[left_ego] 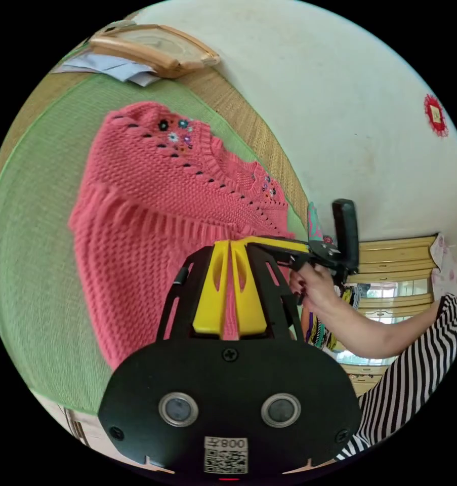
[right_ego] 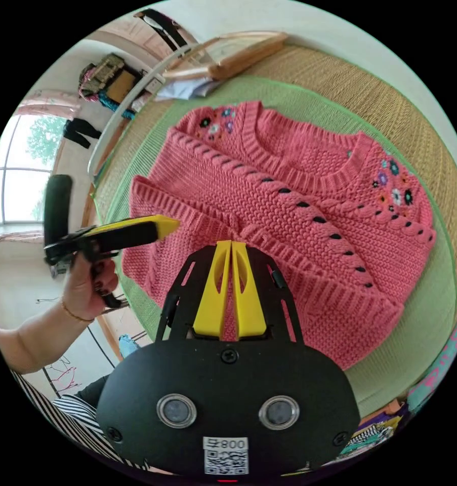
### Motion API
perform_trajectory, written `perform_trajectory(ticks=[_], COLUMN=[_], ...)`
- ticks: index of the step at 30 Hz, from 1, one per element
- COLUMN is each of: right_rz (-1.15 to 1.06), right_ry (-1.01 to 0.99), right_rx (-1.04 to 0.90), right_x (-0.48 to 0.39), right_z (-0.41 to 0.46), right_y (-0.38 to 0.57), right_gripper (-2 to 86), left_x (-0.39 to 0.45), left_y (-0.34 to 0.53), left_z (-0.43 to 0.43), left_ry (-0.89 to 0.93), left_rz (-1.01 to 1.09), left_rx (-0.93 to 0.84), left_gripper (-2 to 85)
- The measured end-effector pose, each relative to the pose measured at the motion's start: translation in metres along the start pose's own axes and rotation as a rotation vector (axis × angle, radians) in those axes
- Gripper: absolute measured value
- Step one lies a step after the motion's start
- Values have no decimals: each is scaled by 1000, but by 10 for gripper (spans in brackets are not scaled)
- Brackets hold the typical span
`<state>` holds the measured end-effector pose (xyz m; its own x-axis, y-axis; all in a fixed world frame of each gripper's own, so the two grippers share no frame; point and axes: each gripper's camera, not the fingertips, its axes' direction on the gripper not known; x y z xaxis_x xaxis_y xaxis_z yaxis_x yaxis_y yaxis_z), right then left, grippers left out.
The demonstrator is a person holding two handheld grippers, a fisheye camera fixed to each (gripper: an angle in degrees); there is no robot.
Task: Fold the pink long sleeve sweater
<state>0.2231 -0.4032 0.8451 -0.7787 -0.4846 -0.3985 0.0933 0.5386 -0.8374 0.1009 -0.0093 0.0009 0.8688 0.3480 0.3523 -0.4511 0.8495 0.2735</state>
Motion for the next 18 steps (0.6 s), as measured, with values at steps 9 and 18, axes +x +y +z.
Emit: perform_trajectory(ticks=[9, 18], right_rz=[12, 19], right_ry=[-25, 14], right_rx=[-12, -30], right_x=[2, 0], right_z=[29, 49], right_y=[-41, -80], right_gripper=[0, 0], left_x=[-92, -129], left_y=[111, 142], left_z=[-78, -67], left_ry=[-112, 12], left_rz=[-327, -392], left_rx=[36, 20], left_gripper=[77, 81])
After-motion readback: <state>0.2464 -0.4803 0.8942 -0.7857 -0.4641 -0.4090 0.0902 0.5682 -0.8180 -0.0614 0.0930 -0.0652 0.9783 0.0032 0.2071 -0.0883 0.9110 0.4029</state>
